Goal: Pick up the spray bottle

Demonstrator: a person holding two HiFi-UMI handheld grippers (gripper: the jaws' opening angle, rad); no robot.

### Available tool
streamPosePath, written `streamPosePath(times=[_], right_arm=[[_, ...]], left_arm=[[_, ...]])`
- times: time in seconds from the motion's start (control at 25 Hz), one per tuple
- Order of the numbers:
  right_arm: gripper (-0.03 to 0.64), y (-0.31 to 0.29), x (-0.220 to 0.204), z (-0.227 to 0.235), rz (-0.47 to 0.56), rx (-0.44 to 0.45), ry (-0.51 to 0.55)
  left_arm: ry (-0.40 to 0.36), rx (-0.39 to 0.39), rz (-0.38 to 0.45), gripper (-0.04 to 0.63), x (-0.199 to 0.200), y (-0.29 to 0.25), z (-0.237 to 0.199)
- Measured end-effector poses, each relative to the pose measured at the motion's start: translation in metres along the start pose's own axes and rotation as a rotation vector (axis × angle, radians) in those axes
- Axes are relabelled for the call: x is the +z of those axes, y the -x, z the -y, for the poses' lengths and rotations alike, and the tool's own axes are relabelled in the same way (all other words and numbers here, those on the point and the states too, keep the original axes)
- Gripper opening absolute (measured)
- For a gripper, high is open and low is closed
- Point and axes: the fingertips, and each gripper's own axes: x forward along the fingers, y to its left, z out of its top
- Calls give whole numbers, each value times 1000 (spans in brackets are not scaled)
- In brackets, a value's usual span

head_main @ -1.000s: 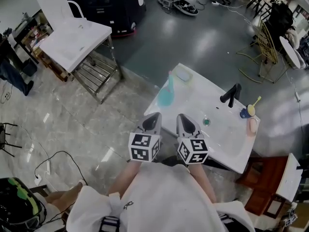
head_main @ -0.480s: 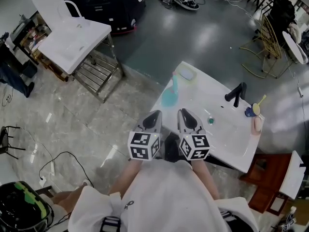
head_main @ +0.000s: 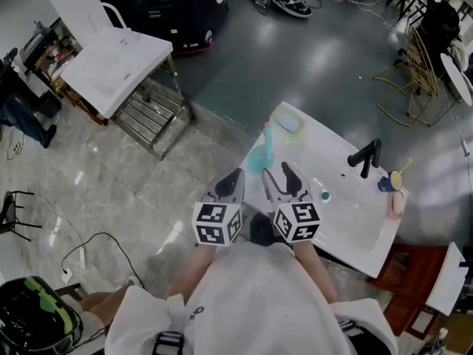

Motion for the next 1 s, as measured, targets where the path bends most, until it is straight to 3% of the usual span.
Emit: streamPosePath(times=[0.36,1.0], right_arm=[[313,-28,-4,8,-43,15,64],[328,-63,-16,6,-88,49,168]], left_arm=[[23,45,-15,28,-1,-17,-13],[37,132,-58,26,-14,-16,-28]])
